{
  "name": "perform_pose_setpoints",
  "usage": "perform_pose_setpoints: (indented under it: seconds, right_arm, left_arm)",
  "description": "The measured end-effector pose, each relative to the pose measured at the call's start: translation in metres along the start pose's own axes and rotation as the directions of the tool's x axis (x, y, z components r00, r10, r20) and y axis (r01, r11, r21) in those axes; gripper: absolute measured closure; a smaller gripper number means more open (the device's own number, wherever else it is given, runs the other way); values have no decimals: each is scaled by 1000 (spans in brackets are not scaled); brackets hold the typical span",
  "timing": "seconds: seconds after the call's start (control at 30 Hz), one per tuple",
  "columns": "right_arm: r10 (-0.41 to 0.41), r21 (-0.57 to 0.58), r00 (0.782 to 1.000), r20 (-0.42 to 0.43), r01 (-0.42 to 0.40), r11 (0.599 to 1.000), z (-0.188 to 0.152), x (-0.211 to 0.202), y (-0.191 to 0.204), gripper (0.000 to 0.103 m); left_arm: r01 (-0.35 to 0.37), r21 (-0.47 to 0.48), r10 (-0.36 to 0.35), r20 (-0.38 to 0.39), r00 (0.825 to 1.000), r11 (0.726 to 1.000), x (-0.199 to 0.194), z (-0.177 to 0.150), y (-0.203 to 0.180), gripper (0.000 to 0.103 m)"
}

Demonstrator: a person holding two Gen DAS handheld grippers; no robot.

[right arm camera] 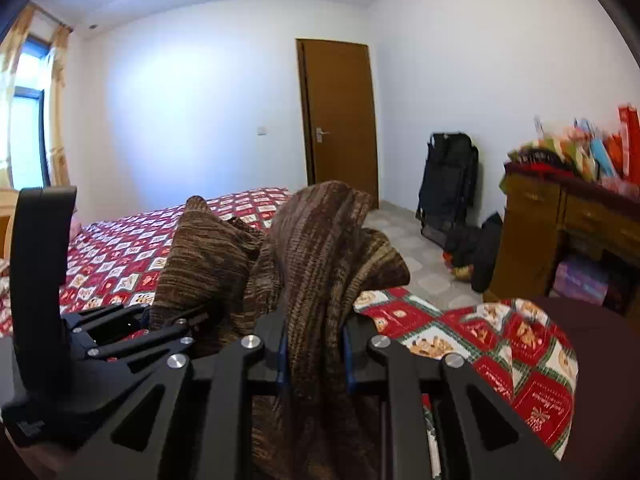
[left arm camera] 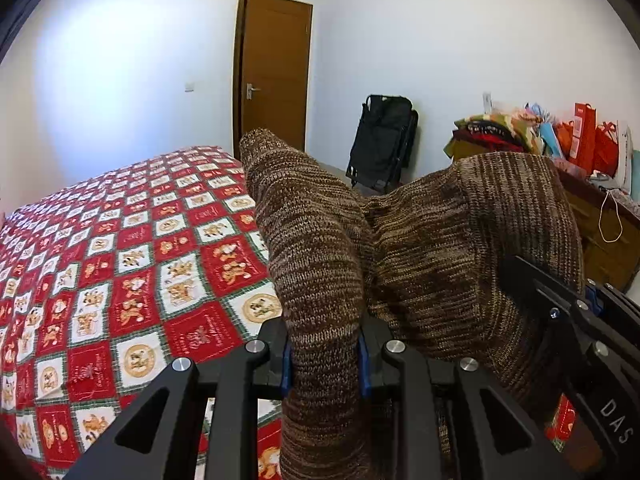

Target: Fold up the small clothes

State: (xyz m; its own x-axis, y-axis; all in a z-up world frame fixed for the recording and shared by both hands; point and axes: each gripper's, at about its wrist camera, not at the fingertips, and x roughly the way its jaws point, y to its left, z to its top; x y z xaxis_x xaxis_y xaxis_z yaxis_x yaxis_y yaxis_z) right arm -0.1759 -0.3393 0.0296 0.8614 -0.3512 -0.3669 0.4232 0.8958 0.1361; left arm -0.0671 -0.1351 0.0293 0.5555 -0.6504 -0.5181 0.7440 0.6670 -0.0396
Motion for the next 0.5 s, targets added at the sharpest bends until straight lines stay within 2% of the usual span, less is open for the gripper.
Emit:
perform_pose_setpoints:
  seconds: [0.2, 0.5]
  right_arm:
    - [-21, 34, 999, -35, 22, 999, 3, 10, -16, 80]
    - [-59, 3, 995, -81, 59, 998, -1, 38, -25, 80]
  left_arm:
    - [27, -14, -27, -35, 999, 1000, 22, 6, -10, 78]
    - [22, -23, -24, -91, 996, 1000, 61, 6, -18, 78]
